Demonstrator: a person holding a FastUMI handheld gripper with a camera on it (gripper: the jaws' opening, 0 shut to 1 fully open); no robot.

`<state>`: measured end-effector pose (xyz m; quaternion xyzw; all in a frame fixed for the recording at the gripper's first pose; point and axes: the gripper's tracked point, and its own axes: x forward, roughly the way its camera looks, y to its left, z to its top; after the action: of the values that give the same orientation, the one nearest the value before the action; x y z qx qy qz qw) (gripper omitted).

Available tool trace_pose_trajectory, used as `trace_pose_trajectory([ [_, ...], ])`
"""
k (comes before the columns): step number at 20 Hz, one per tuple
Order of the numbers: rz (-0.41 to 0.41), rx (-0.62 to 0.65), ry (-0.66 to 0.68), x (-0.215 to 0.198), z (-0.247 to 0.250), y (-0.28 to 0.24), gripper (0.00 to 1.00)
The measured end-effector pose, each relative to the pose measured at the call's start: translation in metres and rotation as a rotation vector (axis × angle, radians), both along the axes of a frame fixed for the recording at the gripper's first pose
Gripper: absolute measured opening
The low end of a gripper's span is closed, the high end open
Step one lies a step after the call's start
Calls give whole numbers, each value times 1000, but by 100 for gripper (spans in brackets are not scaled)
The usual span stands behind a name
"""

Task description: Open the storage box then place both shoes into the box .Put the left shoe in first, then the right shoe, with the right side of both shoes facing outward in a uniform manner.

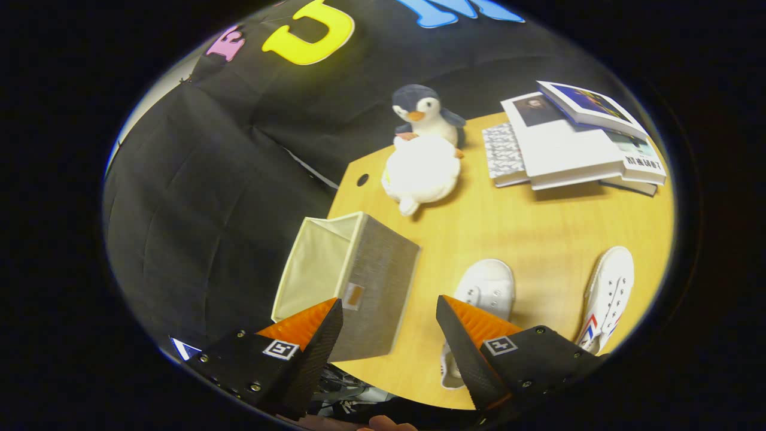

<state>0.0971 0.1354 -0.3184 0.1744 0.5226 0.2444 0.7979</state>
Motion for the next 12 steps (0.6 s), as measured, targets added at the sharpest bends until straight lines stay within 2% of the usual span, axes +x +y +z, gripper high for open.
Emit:
trace_pose_trajectory([
  [7, 13, -155, 106, -44, -58, -52, 96],
  [12, 112, -322, 142, -63, -98, -71, 96],
])
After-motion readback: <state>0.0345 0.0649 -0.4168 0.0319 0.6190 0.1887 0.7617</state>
